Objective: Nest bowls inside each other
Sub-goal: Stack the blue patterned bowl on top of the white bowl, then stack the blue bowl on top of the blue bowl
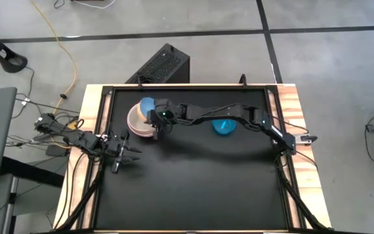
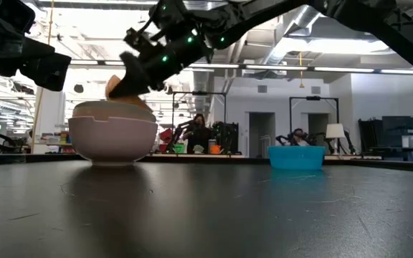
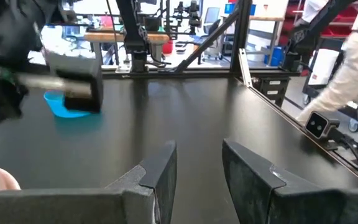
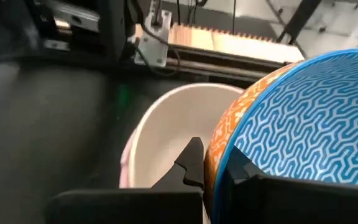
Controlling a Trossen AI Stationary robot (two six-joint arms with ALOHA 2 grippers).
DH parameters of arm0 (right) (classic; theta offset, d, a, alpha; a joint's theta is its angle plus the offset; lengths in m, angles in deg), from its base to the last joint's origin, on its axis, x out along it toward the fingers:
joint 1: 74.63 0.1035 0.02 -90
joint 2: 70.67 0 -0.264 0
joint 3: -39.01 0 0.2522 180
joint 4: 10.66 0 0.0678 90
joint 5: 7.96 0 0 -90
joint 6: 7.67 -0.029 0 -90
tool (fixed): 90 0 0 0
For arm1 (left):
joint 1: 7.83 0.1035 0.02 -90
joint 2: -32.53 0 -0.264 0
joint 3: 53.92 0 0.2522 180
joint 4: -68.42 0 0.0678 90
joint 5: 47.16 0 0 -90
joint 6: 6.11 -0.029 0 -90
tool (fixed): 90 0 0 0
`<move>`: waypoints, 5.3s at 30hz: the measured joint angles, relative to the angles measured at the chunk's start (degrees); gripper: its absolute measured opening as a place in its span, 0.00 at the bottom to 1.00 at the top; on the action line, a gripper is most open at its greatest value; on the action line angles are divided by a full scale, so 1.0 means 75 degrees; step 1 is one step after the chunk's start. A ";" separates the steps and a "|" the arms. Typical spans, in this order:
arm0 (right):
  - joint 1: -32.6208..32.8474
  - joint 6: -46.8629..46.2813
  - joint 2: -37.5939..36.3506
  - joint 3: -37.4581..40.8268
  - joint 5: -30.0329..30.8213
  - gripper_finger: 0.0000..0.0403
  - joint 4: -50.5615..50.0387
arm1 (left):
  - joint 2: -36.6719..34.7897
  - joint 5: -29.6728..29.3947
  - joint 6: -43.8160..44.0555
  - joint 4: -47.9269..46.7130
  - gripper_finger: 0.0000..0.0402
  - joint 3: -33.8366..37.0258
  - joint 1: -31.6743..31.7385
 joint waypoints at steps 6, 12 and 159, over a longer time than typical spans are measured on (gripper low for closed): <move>0.0004 -0.0073 0.0206 -0.0027 -0.0020 0.03 -0.0082 | -0.0005 -0.0005 0.0000 0.0003 0.29 0.0000 -0.0002; 0.0016 0.0056 0.0240 -0.0012 -0.0075 0.03 -0.0293 | -0.0002 -0.0005 0.0000 0.0003 0.29 0.0000 0.0001; -0.4146 -0.4808 -0.3132 0.5339 0.2261 0.57 -0.5872 | -0.0004 -0.0011 0.0000 0.0001 0.29 0.0000 0.0001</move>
